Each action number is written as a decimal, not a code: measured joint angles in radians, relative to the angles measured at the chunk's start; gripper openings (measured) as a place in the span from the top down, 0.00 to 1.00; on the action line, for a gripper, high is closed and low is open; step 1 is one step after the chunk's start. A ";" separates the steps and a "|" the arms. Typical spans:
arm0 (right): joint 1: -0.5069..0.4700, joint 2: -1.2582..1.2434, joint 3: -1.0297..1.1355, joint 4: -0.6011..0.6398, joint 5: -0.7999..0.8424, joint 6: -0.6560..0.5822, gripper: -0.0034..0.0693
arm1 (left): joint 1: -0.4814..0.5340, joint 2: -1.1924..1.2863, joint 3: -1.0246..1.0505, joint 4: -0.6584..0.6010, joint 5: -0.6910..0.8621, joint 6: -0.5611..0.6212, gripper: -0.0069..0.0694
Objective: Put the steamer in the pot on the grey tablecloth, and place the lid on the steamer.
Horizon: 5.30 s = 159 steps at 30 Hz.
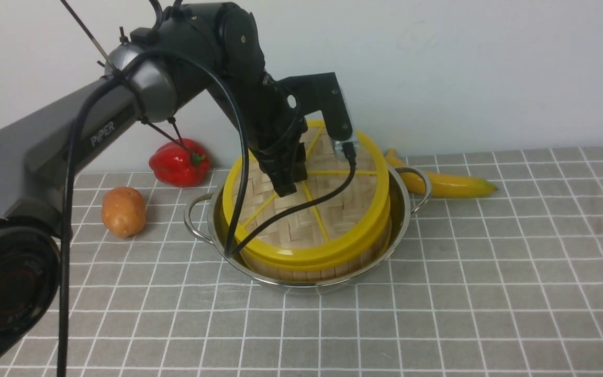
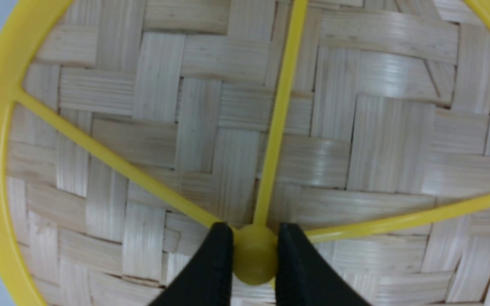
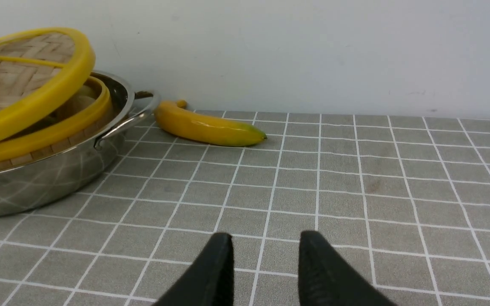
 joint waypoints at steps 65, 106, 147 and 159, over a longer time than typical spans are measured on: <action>0.000 0.000 0.000 0.000 0.000 0.000 0.62 | -0.002 0.021 -0.002 -0.003 -0.025 -0.037 0.48; 0.000 0.000 0.000 0.000 0.000 0.000 0.62 | 0.015 -0.318 0.056 0.067 -0.176 -0.546 0.42; 0.000 0.000 0.000 0.000 0.000 0.000 0.62 | 0.525 -2.124 1.958 0.004 -0.745 -0.821 0.42; 0.000 0.000 0.000 0.000 0.000 0.000 0.62 | 0.519 -2.125 1.958 0.010 -0.745 -0.821 0.42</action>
